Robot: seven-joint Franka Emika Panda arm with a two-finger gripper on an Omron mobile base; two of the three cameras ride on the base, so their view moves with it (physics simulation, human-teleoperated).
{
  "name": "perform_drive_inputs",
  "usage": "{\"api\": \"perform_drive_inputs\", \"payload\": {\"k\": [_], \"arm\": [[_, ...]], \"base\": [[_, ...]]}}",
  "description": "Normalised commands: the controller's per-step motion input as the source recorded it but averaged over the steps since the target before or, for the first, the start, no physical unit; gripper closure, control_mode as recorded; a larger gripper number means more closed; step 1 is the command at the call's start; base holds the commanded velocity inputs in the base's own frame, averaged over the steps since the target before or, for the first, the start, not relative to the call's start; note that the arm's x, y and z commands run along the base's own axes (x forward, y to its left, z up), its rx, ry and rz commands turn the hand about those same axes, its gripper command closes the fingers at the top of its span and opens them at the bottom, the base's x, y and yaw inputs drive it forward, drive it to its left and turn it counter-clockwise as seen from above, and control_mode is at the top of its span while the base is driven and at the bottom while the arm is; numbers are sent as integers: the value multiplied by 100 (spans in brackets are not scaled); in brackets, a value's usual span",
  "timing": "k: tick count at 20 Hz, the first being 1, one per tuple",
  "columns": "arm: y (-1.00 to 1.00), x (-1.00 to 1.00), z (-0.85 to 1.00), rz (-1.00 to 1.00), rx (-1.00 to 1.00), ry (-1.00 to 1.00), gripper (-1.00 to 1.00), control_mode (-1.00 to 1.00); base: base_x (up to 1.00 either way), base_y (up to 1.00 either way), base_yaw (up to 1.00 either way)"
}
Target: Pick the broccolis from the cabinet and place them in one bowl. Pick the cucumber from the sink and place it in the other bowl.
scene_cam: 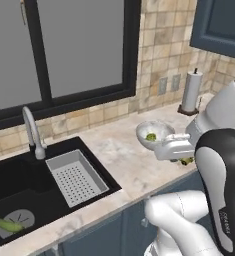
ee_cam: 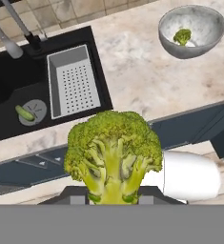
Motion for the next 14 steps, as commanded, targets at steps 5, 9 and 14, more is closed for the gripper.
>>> {"api": "perform_drive_inputs", "payload": {"k": [5, 9, 14], "arm": [[0, 0, 0, 0, 0, 0, 100, 100], [0, 0, 0, 0, 0, 0, 100, 100], [0, 0, 0, 0, 0, 0, 100, 100]], "base": [[81, 8, 5], [33, 9, 0], [0, 0, 0]]}}
